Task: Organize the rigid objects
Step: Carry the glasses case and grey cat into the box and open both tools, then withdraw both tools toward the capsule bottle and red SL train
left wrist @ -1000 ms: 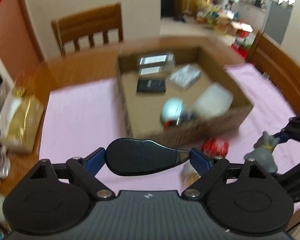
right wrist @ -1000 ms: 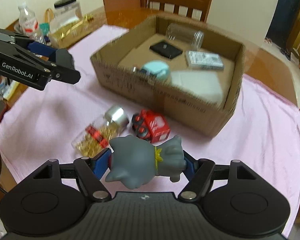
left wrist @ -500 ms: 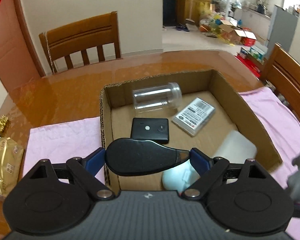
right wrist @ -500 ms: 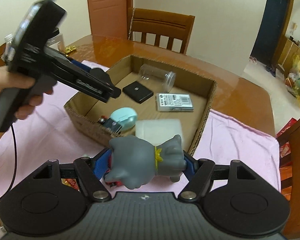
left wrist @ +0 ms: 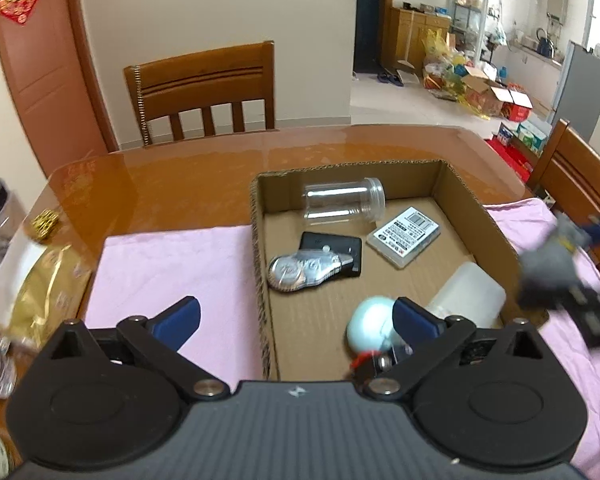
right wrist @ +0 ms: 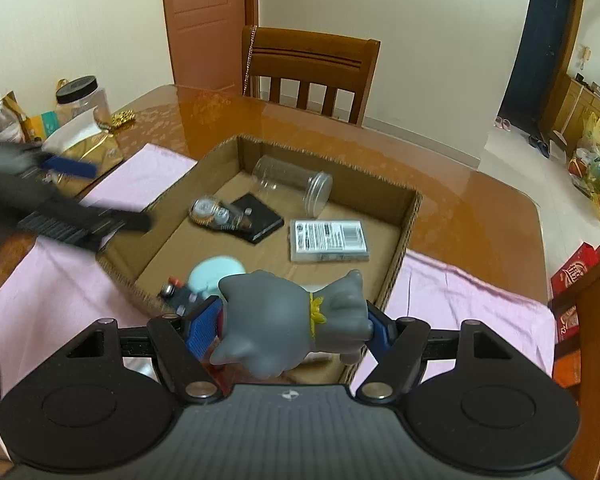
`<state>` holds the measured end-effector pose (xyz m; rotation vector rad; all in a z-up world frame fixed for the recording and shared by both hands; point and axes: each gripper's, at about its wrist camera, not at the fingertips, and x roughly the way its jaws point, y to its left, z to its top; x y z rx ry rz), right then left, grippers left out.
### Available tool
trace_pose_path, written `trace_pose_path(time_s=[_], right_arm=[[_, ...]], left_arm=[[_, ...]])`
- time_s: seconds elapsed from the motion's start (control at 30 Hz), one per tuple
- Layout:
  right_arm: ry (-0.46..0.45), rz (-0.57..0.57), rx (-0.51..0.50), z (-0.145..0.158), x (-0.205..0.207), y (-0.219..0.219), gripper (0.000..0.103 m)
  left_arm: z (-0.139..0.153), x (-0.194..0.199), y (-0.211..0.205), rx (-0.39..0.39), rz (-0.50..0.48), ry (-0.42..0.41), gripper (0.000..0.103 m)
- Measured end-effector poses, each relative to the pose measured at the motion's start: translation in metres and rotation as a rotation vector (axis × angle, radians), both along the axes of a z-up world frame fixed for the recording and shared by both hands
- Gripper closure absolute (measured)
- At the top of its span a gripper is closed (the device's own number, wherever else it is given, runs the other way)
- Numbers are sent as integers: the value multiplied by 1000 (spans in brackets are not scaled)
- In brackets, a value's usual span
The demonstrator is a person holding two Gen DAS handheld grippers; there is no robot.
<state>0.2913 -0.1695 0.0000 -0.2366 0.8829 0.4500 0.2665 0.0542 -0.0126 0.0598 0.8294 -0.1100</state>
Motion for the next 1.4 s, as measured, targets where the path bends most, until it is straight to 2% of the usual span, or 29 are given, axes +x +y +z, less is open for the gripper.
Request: trace_pose_path(time_s=[0.3,0.4,0.43,0.7,0.93,1.07,1.27,1.4], right_arm=[[0,-23,-8,-5,58,21,24],[-14,-47,-13,-3,66,25,0],[-28,-49,-4,-1,64,25,0],[-21,-34,-33,0,23,26,0],[-11,-82,-57,-14,-25,23,0],[-5,-131,-68,-28,-54,22,0],[-27,-149,-143,-51,-87,20,0],[24,-121,-95,-66,-93,5,0]], left_arm=[[-8,-47,22,-59,99,46,1],[-12,-56,26,-37,124,45,1],[-13,-58,27,-36,131,47,1],[-19,-69,33,-39,149,54,1],[-27,-77,22,-41,78,70,1],[-35,-84,9,-54,19,97,1],[-51,-99,-23,-42,-56,148,1],[-65,-105,-45,-4,-50,195,1]])
